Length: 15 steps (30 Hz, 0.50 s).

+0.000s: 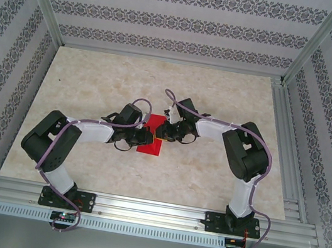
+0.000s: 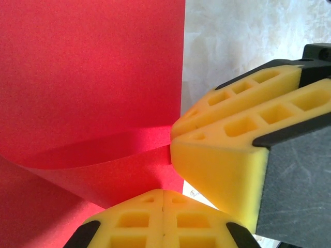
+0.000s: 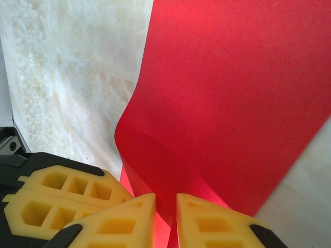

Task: Fold a paper plane with a square sheet of paper (pick it up from the middle)
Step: Fold the triangle a second time at the center of the table.

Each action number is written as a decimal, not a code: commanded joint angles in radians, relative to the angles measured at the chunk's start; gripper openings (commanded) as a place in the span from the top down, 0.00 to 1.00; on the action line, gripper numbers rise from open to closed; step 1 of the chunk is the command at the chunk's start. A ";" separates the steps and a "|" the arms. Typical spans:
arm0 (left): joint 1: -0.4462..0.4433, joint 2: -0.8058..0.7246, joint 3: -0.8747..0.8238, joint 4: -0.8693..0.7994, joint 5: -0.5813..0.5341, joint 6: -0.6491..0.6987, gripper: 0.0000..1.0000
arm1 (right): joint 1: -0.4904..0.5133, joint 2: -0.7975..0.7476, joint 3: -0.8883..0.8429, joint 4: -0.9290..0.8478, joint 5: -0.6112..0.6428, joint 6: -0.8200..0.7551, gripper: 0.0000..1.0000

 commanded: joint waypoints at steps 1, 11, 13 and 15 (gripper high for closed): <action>-0.007 -0.005 -0.007 0.039 -0.009 0.011 1.00 | -0.004 0.006 -0.026 0.052 -0.022 0.001 0.86; -0.007 0.012 -0.002 0.099 0.034 -0.016 0.85 | -0.029 -0.014 -0.052 0.063 0.033 0.000 0.94; -0.007 0.023 0.004 0.109 0.042 -0.020 0.83 | -0.030 -0.013 -0.051 0.059 0.038 -0.002 0.94; -0.007 0.030 0.009 0.112 0.045 -0.020 0.82 | -0.031 -0.012 -0.048 0.053 0.046 -0.005 0.94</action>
